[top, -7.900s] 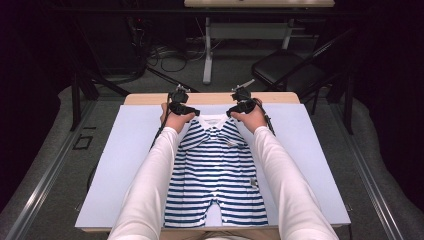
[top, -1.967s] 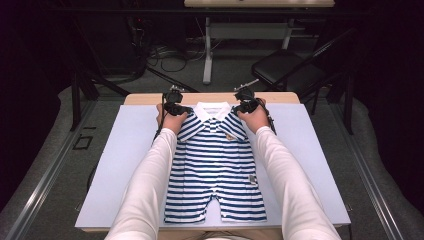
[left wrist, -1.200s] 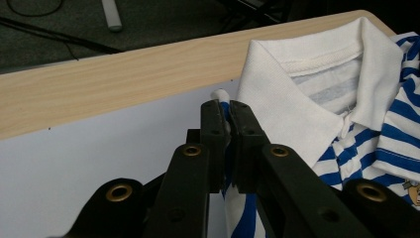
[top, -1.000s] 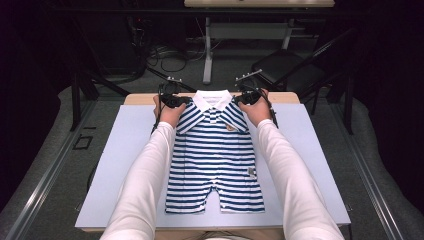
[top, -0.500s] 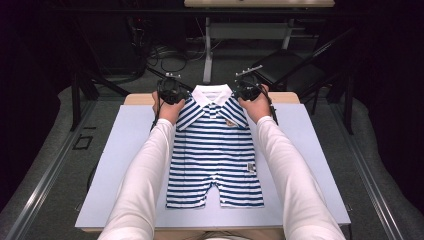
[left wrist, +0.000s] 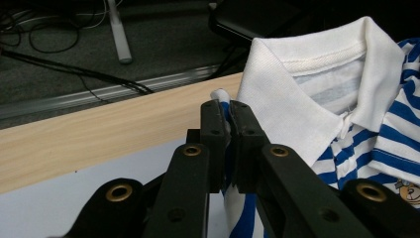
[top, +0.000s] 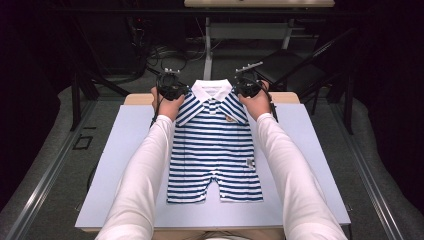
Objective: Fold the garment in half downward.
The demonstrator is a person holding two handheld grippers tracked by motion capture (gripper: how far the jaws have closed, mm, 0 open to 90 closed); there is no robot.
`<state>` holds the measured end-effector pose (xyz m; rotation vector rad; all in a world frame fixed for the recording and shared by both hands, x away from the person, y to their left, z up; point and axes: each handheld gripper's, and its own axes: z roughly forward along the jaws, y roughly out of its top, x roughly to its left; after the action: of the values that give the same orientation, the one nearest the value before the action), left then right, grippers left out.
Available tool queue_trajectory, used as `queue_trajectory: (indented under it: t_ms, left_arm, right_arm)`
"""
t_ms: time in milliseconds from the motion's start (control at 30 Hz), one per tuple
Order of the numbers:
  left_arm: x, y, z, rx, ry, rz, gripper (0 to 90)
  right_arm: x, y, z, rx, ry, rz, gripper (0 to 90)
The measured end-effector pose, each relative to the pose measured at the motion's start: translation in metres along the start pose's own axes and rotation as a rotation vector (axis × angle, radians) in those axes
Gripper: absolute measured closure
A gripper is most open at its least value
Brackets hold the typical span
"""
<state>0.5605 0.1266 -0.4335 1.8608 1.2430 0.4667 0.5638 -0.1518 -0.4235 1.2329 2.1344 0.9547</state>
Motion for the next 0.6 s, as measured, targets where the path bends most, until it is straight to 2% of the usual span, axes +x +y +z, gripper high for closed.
queue_trajectory:
  t_ms: [600]
  left_arm:
    - [-0.0033,-0.0003,-0.0036,-0.017,-0.002,0.016,86.4]
  right_arm:
    - [0.0009,0.0006,-0.0053,-0.014,-0.006,-0.013,87.2]
